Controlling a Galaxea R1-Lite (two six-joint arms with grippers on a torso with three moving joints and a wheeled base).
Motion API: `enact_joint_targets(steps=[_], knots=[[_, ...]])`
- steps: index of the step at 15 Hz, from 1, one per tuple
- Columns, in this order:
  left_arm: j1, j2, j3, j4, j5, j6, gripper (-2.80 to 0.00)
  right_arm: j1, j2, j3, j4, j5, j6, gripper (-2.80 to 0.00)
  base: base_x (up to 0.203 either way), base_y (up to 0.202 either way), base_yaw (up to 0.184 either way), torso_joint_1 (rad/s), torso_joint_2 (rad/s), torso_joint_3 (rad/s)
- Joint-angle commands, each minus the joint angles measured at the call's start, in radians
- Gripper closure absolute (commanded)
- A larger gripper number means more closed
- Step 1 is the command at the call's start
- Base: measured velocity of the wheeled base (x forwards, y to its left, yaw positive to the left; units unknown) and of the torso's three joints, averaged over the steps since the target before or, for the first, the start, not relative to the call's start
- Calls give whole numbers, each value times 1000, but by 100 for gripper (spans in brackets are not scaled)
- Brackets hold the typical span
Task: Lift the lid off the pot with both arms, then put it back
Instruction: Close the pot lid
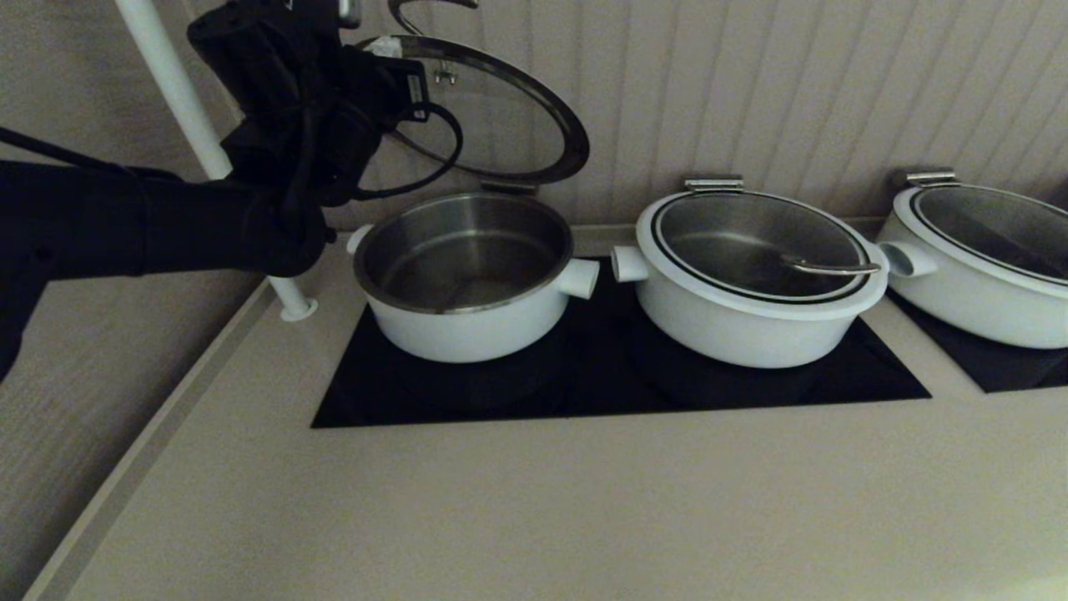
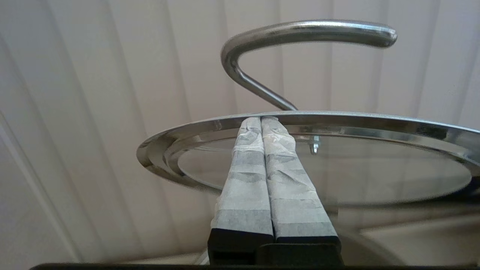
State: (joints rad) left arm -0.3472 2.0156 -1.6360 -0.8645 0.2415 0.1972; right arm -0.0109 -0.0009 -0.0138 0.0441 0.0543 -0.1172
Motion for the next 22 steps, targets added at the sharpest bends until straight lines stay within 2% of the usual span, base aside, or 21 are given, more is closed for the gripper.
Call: enact_joint_targets(steps=[1, 4, 15, 22], knots=[[1, 32, -52, -3, 1, 2, 0, 0, 1, 0, 0, 1, -1, 0, 0, 0, 0, 0, 0, 0], [1, 60, -108, -1, 2, 5, 0, 0, 1, 0, 0, 1, -1, 0, 0, 0, 0, 0, 0, 0], [19, 26, -94, 10, 2, 21, 0, 0, 1, 0, 0, 1, -1, 0, 0, 0, 0, 0, 0, 0], [74, -32, -137, 215, -8, 24, 0, 0, 1, 0, 0, 1, -1, 0, 0, 0, 0, 0, 0, 0]])
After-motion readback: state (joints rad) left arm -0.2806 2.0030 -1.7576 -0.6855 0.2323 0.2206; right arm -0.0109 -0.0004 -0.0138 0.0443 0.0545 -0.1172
